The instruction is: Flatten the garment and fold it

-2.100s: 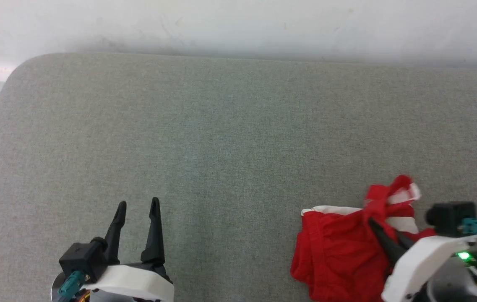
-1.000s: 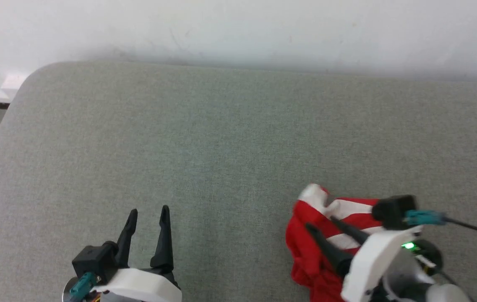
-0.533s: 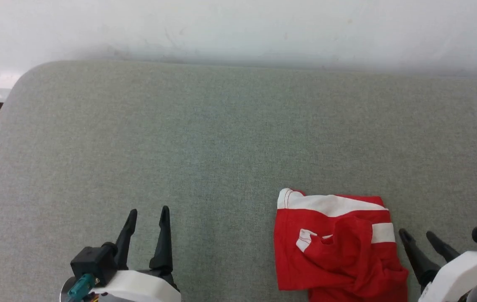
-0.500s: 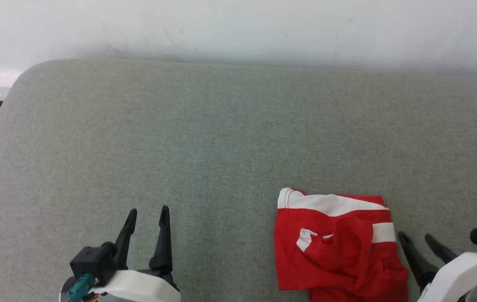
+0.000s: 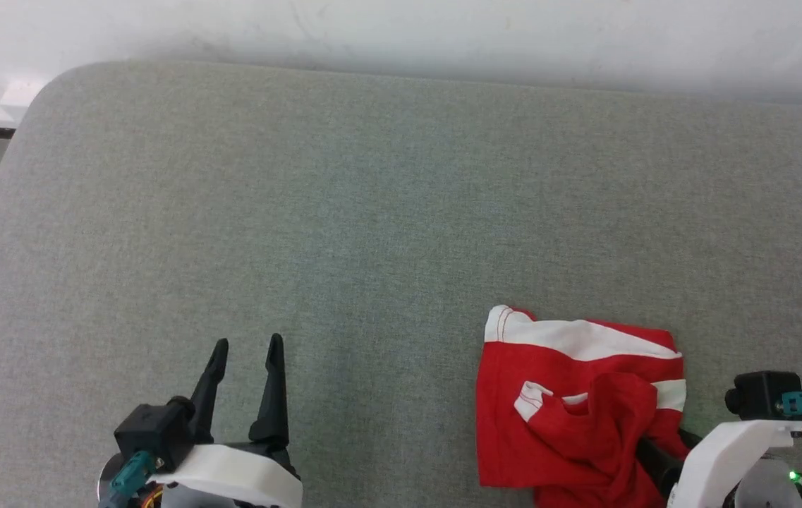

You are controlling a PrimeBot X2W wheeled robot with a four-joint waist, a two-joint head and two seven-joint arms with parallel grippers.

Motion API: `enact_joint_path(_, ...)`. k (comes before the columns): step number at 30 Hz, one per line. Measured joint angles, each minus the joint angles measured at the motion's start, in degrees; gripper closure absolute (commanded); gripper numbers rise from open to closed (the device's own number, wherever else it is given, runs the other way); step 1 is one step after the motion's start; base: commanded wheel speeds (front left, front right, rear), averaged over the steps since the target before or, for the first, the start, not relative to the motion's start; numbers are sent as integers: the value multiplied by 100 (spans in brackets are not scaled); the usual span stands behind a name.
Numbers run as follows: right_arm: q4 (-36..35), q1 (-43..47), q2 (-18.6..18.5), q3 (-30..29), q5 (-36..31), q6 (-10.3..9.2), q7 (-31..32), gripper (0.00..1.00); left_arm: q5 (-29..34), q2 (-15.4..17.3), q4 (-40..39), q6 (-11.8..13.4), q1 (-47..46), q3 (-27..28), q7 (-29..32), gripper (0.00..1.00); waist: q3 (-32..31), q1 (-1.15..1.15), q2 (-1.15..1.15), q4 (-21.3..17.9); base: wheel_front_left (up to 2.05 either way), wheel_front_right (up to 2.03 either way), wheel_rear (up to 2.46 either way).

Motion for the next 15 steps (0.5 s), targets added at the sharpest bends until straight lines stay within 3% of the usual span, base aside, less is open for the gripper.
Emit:
enact_joint_path(1, 10, -26, -7, 3, 1, 0, 66, 0, 0, -1, 1, 0, 0, -1, -1, 0, 19, 0, 0, 16, 0, 0, 0)
enact_joint_path(2, 30, -57, -11, -3, 3, 0, 108, 55, -1, -2, 4, 0, -1, -2, -1, 0, 35, 0, 0, 30, 0, 0, 0)
enact_joint_path(3, 52, -79, -13, -15, 3, 0, 133, 96, -1, -4, 10, 0, -2, -4, -1, 0, 49, 0, 0, 44, 0, 0, 0)
enact_joint_path(9, 135, -258, -5, -37, -152, 5, 59, 100, -1, -4, 64, -5, -116, -13, -7, 0, 63, 0, 0, 49, 0, 0, 0)
enact_joint_path(15, -159, -623, 8, -83, -831, 4, -22, 100, 8, -2, 62, -16, -229, -35, -10, 0, 47, 0, 0, -130, 0, 0, 0)
